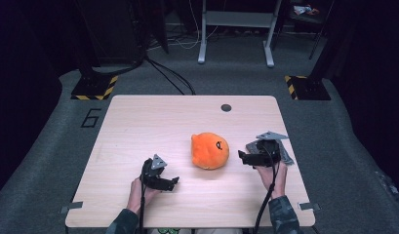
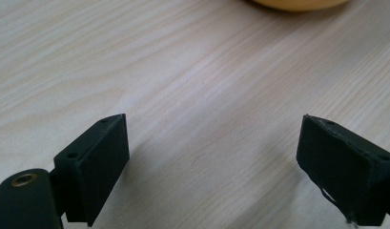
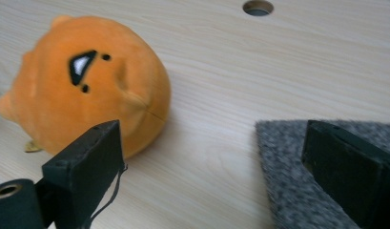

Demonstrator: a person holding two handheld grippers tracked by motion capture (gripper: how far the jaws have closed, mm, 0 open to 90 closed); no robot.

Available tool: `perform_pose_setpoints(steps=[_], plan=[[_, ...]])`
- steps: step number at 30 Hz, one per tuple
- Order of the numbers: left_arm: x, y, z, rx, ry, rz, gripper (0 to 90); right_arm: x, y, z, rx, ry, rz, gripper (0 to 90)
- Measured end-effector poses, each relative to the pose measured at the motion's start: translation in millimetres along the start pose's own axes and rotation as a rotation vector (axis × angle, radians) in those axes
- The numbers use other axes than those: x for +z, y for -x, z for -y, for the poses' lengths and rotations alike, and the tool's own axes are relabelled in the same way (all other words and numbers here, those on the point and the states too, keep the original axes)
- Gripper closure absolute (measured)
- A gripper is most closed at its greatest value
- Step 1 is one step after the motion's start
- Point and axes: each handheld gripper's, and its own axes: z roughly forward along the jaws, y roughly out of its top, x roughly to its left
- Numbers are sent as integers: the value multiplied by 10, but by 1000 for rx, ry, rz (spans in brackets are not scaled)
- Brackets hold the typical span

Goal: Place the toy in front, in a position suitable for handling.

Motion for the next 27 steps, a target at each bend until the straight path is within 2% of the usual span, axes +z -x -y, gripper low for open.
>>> perform_pose_setpoints(steps=[1, 2, 3, 4, 5, 6, 11, 15, 18, 21, 22, 24, 27], plan=[[0, 0, 0, 0, 0, 0, 111, -9, 33, 20, 0, -3, 9, 63], [-18, 32, -46, -9, 38, 7, 131, -19, 65, 39, -1, -4, 19, 65], [-33, 45, -82, 7, 43, 14, 140, -27, 93, 59, 7, -9, 25, 65], [-33, 45, -82, 7, 43, 14, 145, -27, 93, 59, 7, -9, 25, 65], [-26, 88, -125, 12, 60, 12, 145, -32, 125, 78, 13, -12, 31, 66], [-8, 134, -191, 19, 74, 32, 150, -38, 176, 109, 21, -19, 38, 68], [51, 277, -395, 37, 131, 55, 159, -81, 260, 161, 35, -25, 59, 73], [110, 362, -522, 78, 147, 71, 219, -91, 299, 166, 37, -33, 73, 74], [199, 386, -548, 79, 142, 87, 308, -92, 335, 171, 33, -33, 77, 75], [252, 400, -554, 76, 134, 80, 415, -104, 354, 173, 38, -39, 85, 78], [266, 401, -554, 74, 135, 87, 415, -104, 354, 173, 38, -39, 85, 78], [277, 411, -557, 72, 140, 91, 511, -129, 385, 184, 40, -39, 94, 81], [269, 413, -564, 80, 134, 94, 540, -131, 403, 190, 44, -45, 100, 81]])
